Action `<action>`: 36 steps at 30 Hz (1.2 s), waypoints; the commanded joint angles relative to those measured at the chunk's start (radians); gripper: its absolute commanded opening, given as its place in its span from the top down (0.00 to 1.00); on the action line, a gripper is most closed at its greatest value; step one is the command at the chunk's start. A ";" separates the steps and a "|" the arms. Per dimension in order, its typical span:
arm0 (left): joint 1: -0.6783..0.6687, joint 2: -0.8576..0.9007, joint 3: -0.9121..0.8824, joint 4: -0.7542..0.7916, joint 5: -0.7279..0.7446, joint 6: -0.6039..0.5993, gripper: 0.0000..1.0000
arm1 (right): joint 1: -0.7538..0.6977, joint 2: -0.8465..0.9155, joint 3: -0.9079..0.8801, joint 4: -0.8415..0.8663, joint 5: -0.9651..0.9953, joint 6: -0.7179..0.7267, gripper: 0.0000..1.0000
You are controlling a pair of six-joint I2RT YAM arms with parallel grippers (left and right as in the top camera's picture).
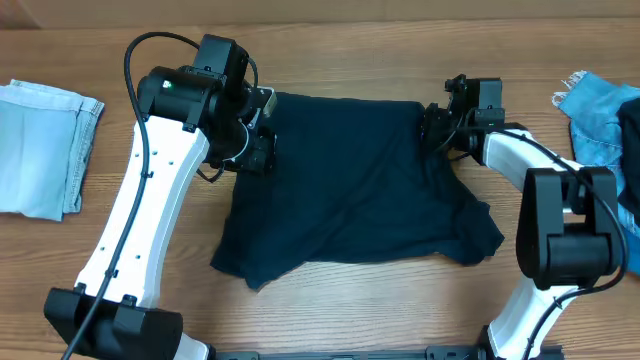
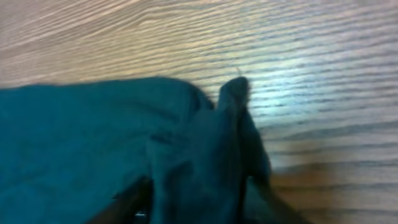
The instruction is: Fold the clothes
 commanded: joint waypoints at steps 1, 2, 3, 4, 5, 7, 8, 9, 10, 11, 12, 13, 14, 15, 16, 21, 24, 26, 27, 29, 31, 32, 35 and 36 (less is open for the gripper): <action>0.002 -0.028 0.018 0.006 0.027 0.011 0.51 | -0.005 0.001 0.007 0.030 0.097 0.000 0.79; 0.002 -0.028 0.018 0.006 0.027 0.003 0.51 | -0.010 0.001 0.007 0.047 0.138 0.008 0.89; 0.002 -0.028 0.018 0.007 0.027 -0.003 0.51 | -0.020 0.001 0.007 0.078 0.166 0.010 0.92; 0.002 -0.028 0.018 0.008 0.027 -0.003 0.51 | -0.031 0.001 0.007 0.106 0.182 0.010 0.92; 0.002 -0.028 0.018 0.008 0.027 -0.003 0.51 | -0.047 0.001 0.007 0.146 0.198 0.010 0.92; 0.002 -0.028 0.017 0.010 0.027 -0.003 0.50 | -0.085 0.001 0.007 0.228 0.218 0.009 0.92; 0.002 -0.028 0.017 0.011 0.026 -0.003 0.50 | -0.104 0.001 0.007 0.261 0.218 0.009 0.92; 0.002 -0.028 0.017 0.014 0.026 -0.003 0.50 | -0.127 0.001 0.007 0.296 0.218 0.009 0.92; 0.002 -0.028 0.016 0.019 0.026 -0.003 0.50 | -0.153 0.001 0.007 0.329 0.217 0.009 0.92; 0.002 -0.028 0.015 0.029 0.026 -0.003 0.50 | -0.171 0.001 0.007 0.347 0.216 0.009 0.92; 0.002 -0.028 0.014 0.039 0.026 -0.003 0.48 | -0.191 0.001 0.007 0.365 0.214 0.003 0.92; 0.002 -0.027 0.013 0.056 0.024 -0.003 0.46 | -0.204 0.001 0.007 0.373 0.215 -0.005 0.92; 0.002 -0.026 0.013 0.071 0.023 -0.003 0.44 | -0.217 0.001 0.007 0.379 0.214 -0.022 0.91; 0.002 -0.024 0.009 0.094 0.023 -0.003 0.43 | -0.230 0.001 0.007 0.386 0.216 -0.033 0.91; 0.002 -0.024 0.007 0.111 0.018 -0.003 0.40 | -0.244 0.001 0.007 0.392 0.215 -0.048 0.91; 0.002 -0.019 -0.039 0.211 -0.082 -0.002 0.33 | -0.279 -0.001 0.023 0.377 0.137 -0.050 0.46; 0.003 0.007 -0.119 0.340 -0.137 -0.002 0.27 | -0.276 -0.018 0.037 0.340 -0.012 -0.021 0.14; 0.005 0.053 -0.180 0.439 -0.137 -0.002 0.27 | -0.275 -0.051 0.039 0.316 -0.042 0.050 0.13; 0.006 0.077 -0.196 0.475 -0.149 -0.003 0.28 | -0.275 -0.072 0.039 0.298 -0.042 0.082 0.15; 0.018 0.152 -0.204 0.568 -0.159 -0.002 0.29 | -0.275 -0.137 0.039 0.218 -0.087 0.148 0.18; 0.032 0.241 -0.204 0.721 -0.173 0.009 0.36 | -0.275 -0.215 0.039 0.106 -0.222 0.206 0.21; 0.038 0.264 -0.204 0.760 -0.188 0.013 0.36 | -0.273 -0.236 0.039 0.071 -0.264 0.222 0.22; 0.068 0.384 -0.204 0.939 -0.211 0.015 0.27 | -0.250 -0.292 0.039 -0.042 -0.359 0.221 0.23; 0.077 0.410 -0.204 0.981 -0.211 0.016 0.25 | -0.237 -0.305 0.039 -0.078 -0.371 0.216 0.23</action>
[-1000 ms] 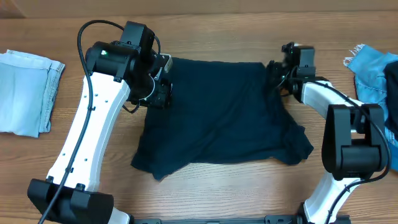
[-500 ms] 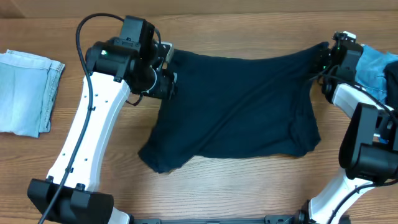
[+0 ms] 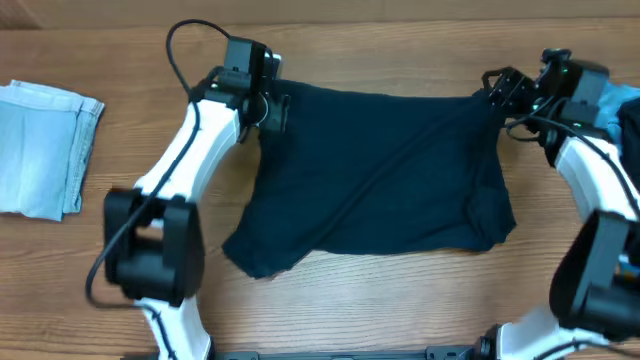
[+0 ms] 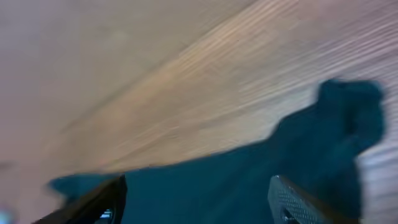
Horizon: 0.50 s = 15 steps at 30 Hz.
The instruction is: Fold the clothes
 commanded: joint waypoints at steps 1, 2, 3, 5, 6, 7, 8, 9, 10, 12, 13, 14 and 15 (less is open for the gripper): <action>0.045 0.116 0.000 0.145 -0.031 0.017 0.22 | 0.043 -0.064 0.018 -0.088 -0.138 0.021 0.23; 0.053 0.135 0.000 0.188 -0.016 0.018 0.19 | 0.054 -0.070 0.018 -0.113 -0.141 0.012 0.23; 0.064 0.156 0.000 0.239 0.009 0.018 0.18 | 0.068 -0.074 0.018 -0.143 -0.143 -0.007 0.23; 0.081 0.180 0.000 0.318 0.060 0.017 0.19 | 0.093 -0.075 0.018 -0.187 -0.142 -0.051 0.23; 0.087 0.187 0.000 0.351 0.080 0.017 0.19 | 0.105 -0.075 0.018 -0.204 -0.138 -0.063 0.23; 0.092 0.192 0.000 0.391 0.105 0.017 0.18 | 0.116 -0.075 0.018 -0.218 -0.138 -0.081 0.23; 0.093 0.194 0.000 0.417 0.120 0.017 0.19 | 0.121 -0.075 0.018 -0.222 -0.138 -0.080 0.23; 0.093 0.198 0.000 0.444 0.127 0.017 0.19 | 0.126 -0.075 0.018 -0.223 -0.138 -0.080 0.23; 0.093 0.202 0.000 0.467 0.137 0.017 0.21 | 0.129 -0.075 0.018 -0.223 -0.139 -0.080 0.23; 0.093 0.211 0.000 0.490 0.181 0.002 0.30 | 0.129 -0.075 0.018 -0.226 -0.138 -0.080 0.23; 0.093 0.216 0.000 0.487 0.214 -0.015 0.35 | 0.129 -0.075 0.018 -0.229 -0.138 -0.080 0.23; 0.092 0.217 0.000 0.477 0.239 -0.025 0.37 | 0.129 -0.075 0.018 -0.232 -0.138 -0.080 0.23; 0.091 0.218 0.000 0.446 0.284 -0.050 0.41 | 0.129 -0.075 0.018 -0.233 -0.138 -0.080 0.23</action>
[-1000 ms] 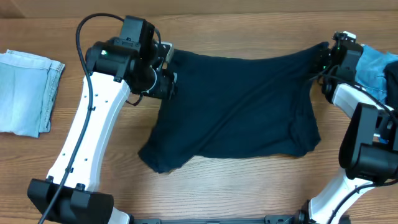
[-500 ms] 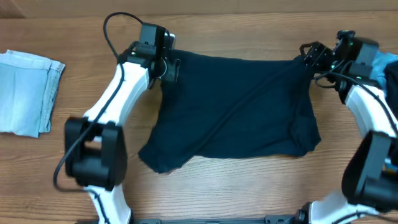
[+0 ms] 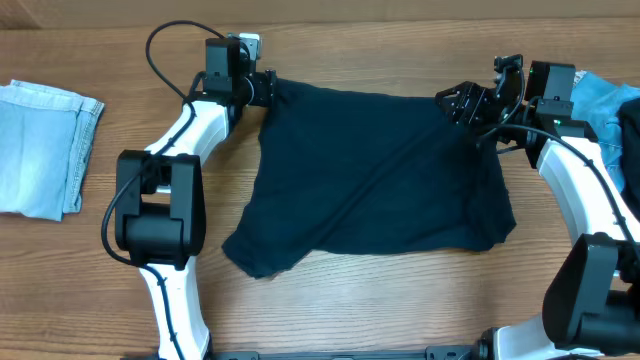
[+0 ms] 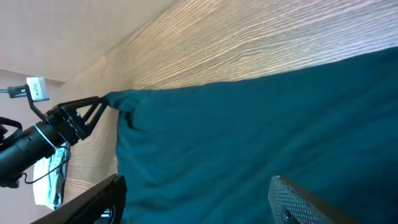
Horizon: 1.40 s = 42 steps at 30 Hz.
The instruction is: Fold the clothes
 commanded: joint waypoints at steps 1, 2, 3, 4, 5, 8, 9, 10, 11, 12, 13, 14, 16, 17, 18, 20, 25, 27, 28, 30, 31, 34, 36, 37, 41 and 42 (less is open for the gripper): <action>-0.005 0.024 0.006 -0.053 0.166 -0.053 0.44 | 0.002 -0.016 0.014 -0.004 -0.008 -0.016 0.23; -0.005 0.023 0.006 -0.081 0.221 -0.057 0.52 | 0.002 -0.016 0.014 -0.006 -0.008 -0.016 0.23; -0.005 0.022 0.007 -0.108 0.271 -0.056 0.61 | 0.002 -0.016 0.014 -0.008 -0.008 -0.017 0.23; -0.005 0.022 0.008 -0.128 0.290 -0.057 0.66 | 0.002 -0.016 0.014 -0.009 -0.008 -0.017 0.23; -0.002 0.022 0.012 -0.150 0.298 -0.057 0.68 | 0.002 -0.016 0.014 -0.011 -0.008 -0.017 0.23; 0.018 -0.014 0.019 -0.244 0.253 -0.029 0.73 | 0.002 -0.016 0.014 -0.027 -0.008 -0.019 0.23; 0.025 -0.033 0.019 -0.259 0.253 -0.003 0.73 | 0.002 -0.016 0.014 -0.031 -0.007 -0.020 0.23; 0.032 -0.056 0.019 -0.275 0.254 0.017 0.73 | 0.002 -0.016 0.014 -0.034 -0.008 -0.020 0.23; 0.036 -0.090 0.020 -0.302 0.263 0.041 0.73 | 0.002 -0.016 0.014 -0.035 -0.008 -0.020 0.23; 0.036 -0.128 0.020 -0.344 0.271 0.068 0.71 | 0.002 -0.016 0.014 -0.038 -0.008 -0.020 0.23; 0.032 -0.151 0.020 -0.382 0.280 0.085 0.70 | 0.002 -0.016 0.014 -0.039 -0.008 -0.020 0.23; 0.024 -0.169 0.020 -0.418 0.281 0.086 0.70 | 0.002 -0.016 0.014 -0.040 -0.008 -0.020 0.23; -0.006 -0.181 0.020 -0.496 0.280 0.115 0.69 | 0.002 -0.016 0.014 -0.040 -0.008 -0.020 0.23; -0.026 -0.177 0.018 -0.536 0.276 0.140 0.69 | 0.002 -0.016 0.014 -0.040 -0.008 -0.020 0.23; -0.041 -0.171 0.015 -0.559 0.261 0.152 0.69 | 0.002 -0.016 0.014 -0.040 -0.008 -0.020 0.23; -0.081 -0.153 -0.002 -0.584 0.179 0.151 0.69 | 0.002 -0.016 0.014 -0.049 -0.008 -0.020 0.23; -0.111 -0.125 -0.035 -0.592 0.146 0.151 0.68 | 0.002 -0.016 0.014 -0.056 -0.008 -0.020 0.23; -0.110 -0.103 -0.042 -0.596 0.147 0.154 0.68 | 0.002 -0.016 0.014 -0.056 -0.008 -0.020 0.23; -0.110 -0.085 -0.042 -0.603 0.140 0.174 0.68 | 0.002 -0.016 0.014 -0.056 -0.007 -0.020 0.23; -0.111 -0.048 -0.042 -0.620 0.130 0.181 0.69 | 0.002 -0.016 0.014 -0.056 0.001 -0.019 0.23; -0.112 -0.033 -0.042 -0.622 0.130 0.181 0.71 | 0.002 -0.016 0.014 -0.056 0.008 -0.019 0.23; -0.114 -0.002 -0.042 -0.602 0.101 0.180 0.71 | 0.002 -0.016 0.014 -0.057 0.018 -0.019 0.23; -0.111 0.001 -0.042 -0.545 0.015 0.159 0.70 | 0.002 -0.016 0.014 -0.057 0.018 -0.019 0.23; -0.104 0.001 -0.042 -0.505 -0.039 0.138 0.67 | 0.002 -0.016 0.014 -0.057 0.018 -0.019 0.23; -0.018 0.011 -0.042 -0.268 -0.222 0.071 0.64 | 0.002 -0.016 0.014 -0.057 0.018 -0.019 0.23; 0.007 0.013 -0.042 -0.227 -0.241 0.048 0.64 | 0.002 -0.016 0.014 -0.058 0.018 -0.019 0.23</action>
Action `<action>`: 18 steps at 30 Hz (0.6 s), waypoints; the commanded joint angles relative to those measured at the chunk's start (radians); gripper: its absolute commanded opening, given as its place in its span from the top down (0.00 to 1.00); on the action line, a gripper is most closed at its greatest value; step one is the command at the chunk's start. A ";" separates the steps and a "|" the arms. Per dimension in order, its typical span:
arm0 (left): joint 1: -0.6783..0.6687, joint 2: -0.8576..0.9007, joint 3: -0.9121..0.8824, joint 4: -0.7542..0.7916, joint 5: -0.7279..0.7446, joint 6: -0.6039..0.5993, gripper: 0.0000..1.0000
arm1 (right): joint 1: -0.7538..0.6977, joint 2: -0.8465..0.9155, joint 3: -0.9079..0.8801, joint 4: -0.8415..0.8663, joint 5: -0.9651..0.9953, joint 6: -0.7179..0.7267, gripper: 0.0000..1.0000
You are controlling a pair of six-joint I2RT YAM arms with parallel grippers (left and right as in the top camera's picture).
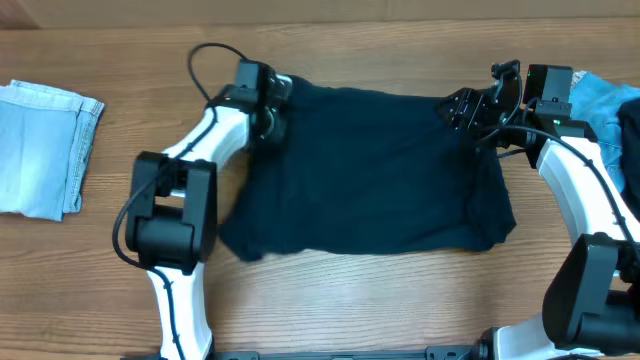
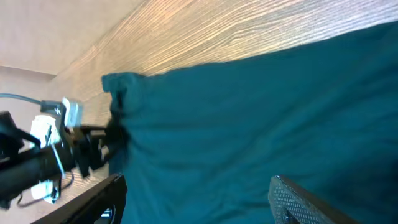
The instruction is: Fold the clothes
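Note:
A dark navy T-shirt [image 1: 370, 170] lies spread on the wooden table, wrinkled along its lower hem. My left gripper [image 1: 268, 108] rests at the shirt's upper left corner. Whether it still grips the cloth I cannot make out. From the right wrist view the left gripper [image 2: 84, 152] sits just below the shirt's free corner tip [image 2: 115, 84]. My right gripper [image 1: 462, 105] hovers over the upper right corner. It is open [image 2: 198, 182], fingers wide apart, with the shirt [image 2: 261, 118] spread below them.
Folded light-blue denim [image 1: 40, 150] lies at the table's left edge. A heap of blue clothes [image 1: 603, 110] sits at the far right, close behind my right arm. Bare wood [image 1: 350, 300] runs along the front.
My left gripper has moved right and towards the front, from the stretched corner onto the shirt's left shoulder. The left edge has gone slack. My right gripper stays open where it was.
Both grippers were first at the shirt's bunched upper corners, close together. Then they stood further apart with the top edge stretched between them. After that the right jaws were open over the right corner while the left still pulled its corner. Now the shirt lies flatter.

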 commanded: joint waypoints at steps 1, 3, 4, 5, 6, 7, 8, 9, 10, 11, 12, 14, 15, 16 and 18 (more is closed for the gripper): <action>0.118 0.032 -0.005 0.129 -0.179 -0.098 0.64 | 0.002 -0.016 0.014 -0.002 0.007 -0.007 0.23; 0.179 0.032 -0.005 0.173 -0.176 -0.129 0.63 | 0.002 -0.016 0.014 -0.013 0.008 -0.007 0.23; 0.198 0.032 -0.005 0.179 -0.176 -0.134 0.63 | 0.002 -0.016 0.014 -0.018 0.012 -0.008 0.23; 0.216 0.032 -0.004 0.183 -0.174 -0.136 0.63 | 0.002 -0.016 0.014 -0.022 0.019 -0.008 0.23; 0.233 0.032 -0.003 0.190 -0.169 -0.136 0.63 | 0.002 -0.016 0.014 -0.029 0.028 -0.008 0.23; 0.256 0.032 0.002 0.193 -0.169 -0.136 0.62 | 0.002 -0.016 0.014 -0.043 0.056 -0.008 0.23; 0.268 0.032 0.010 0.188 -0.166 -0.143 0.63 | 0.002 -0.016 0.014 -0.056 0.079 -0.008 0.23; 0.280 0.032 0.026 0.170 -0.137 -0.148 0.63 | 0.002 -0.016 0.014 -0.076 0.109 -0.010 0.23; 0.286 0.031 0.045 0.148 -0.097 -0.146 0.65 | 0.002 -0.016 0.014 -0.097 0.125 -0.033 0.23; 0.289 0.027 0.062 0.132 -0.066 -0.140 0.66 | 0.003 -0.016 0.014 -0.121 0.139 -0.060 0.23; 0.289 0.020 0.086 0.106 -0.029 -0.127 0.67 | 0.005 -0.016 0.014 -0.142 0.162 -0.060 0.23; 0.284 -0.002 0.144 0.032 0.032 -0.116 0.67 | 0.005 -0.016 0.014 -0.180 0.214 -0.043 0.28; 0.277 -0.016 0.180 -0.029 0.079 -0.113 0.66 | 0.005 -0.016 0.014 -0.208 0.263 -0.021 0.29; 0.268 -0.033 0.211 -0.097 0.130 -0.107 0.65 | 0.005 -0.015 0.014 -0.233 0.303 -0.006 0.36; 0.237 -0.060 0.234 -0.190 0.193 -0.088 0.65 | 0.005 -0.005 0.013 -0.266 0.349 0.005 0.56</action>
